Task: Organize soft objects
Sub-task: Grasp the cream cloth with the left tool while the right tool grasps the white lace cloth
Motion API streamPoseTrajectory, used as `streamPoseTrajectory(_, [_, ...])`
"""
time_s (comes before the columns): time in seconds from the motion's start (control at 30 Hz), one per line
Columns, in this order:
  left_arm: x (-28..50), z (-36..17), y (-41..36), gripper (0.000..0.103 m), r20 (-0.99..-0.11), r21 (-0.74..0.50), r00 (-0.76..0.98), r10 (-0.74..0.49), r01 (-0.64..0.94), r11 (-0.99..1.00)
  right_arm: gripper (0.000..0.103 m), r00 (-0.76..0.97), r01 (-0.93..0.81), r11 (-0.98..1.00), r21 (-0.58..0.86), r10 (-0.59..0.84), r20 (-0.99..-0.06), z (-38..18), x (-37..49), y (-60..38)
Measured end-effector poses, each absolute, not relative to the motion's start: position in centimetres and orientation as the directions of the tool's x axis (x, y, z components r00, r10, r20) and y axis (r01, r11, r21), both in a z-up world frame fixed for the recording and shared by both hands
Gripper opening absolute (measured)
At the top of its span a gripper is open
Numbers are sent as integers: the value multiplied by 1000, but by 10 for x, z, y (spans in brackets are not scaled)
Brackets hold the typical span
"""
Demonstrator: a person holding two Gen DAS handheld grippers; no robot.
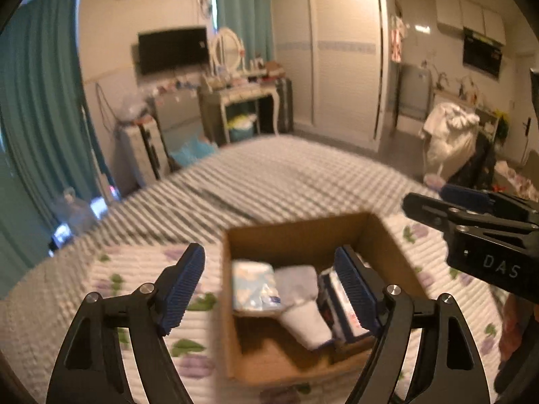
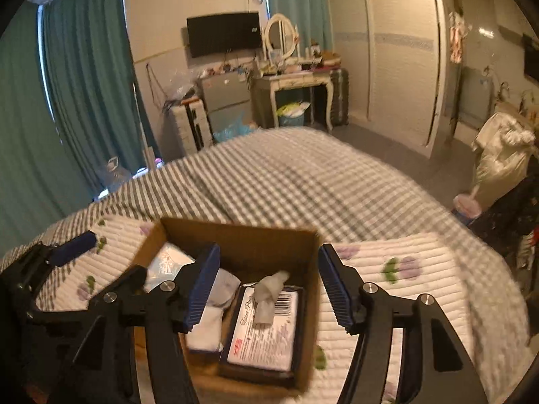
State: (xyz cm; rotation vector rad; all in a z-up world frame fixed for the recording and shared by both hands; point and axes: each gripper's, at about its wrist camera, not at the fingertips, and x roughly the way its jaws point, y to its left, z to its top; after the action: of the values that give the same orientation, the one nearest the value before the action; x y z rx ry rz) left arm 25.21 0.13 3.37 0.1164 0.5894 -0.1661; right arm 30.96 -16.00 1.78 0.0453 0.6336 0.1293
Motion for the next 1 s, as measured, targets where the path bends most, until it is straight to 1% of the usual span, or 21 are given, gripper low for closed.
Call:
streamPoseTrajectory(0.03, [237, 54, 2, 81, -537, 76, 836, -112, 180, 981, 69, 808, -104, 992, 75, 128, -575, 32, 298, -161])
streamPoseTrajectory(0.1, [216, 79, 6, 82, -505, 83, 856, -109, 174, 981, 72, 830, -98, 994, 57, 113, -547, 66, 272, -161])
streamPoseTrajectory(0.17, [188, 109, 13, 93, -461, 88, 882, -97, 154, 984, 76, 849, -91, 995, 35, 96, -520, 95, 244, -162])
streamPoseTrajectory(0.2, [172, 124, 17, 102, -434, 85, 896, -92, 142, 986, 81, 858, -88, 996, 26, 89, -505, 109, 228, -163])
streamPoseTrajectory(0.23, [163, 132, 22, 103, -417, 81, 905, -89, 135, 988, 86, 864, -87, 996, 19, 85, -495, 121, 214, -163])
streamPoseTrajectory(0.27, [144, 146, 26, 103, -392, 75, 915, -93, 132, 988, 87, 871, -89, 996, 12, 84, -484, 131, 199, -162])
streamPoseTrajectory(0.33, [123, 158, 32, 103, -378, 71, 921, -93, 129, 989, 98, 881, -100, 995, -1, 88, -465, 149, 167, -160])
streamPoseTrajectory(0.4, [101, 167, 38, 103, -371, 77, 925, -86, 123, 989, 103, 889, -111, 994, -15, 92, -448, 158, 141, -157])
streamPoseTrajectory(0.47, [79, 169, 44, 103, -376, 98, 924, -66, 111, 989, 103, 890, -122, 992, -31, 96, -446, 159, 116, -156])
streamPoseTrajectory(0.57, [59, 157, 47, 103, -392, 122, 918, -54, 110, 986, 103, 876, -148, 988, -33, 116, -469, 145, 93, -149])
streamPoseTrajectory(0.67, [46, 128, 49, 103, -423, 129, 904, -59, 124, 984, 103, 853, -165, 986, -24, 130, -505, 108, 77, -143])
streamPoseTrajectory(0.83, [43, 60, 52, 103, -504, 139, 863, -43, 130, 982, 103, 798, -162, 987, -4, 129, -588, 20, 74, -131])
streamPoseTrajectory(1.0, [51, -15, 63, 103, -591, 118, 807, -5, 93, 989, 103, 701, -157, 984, 88, 174, -692, -65, 95, -122])
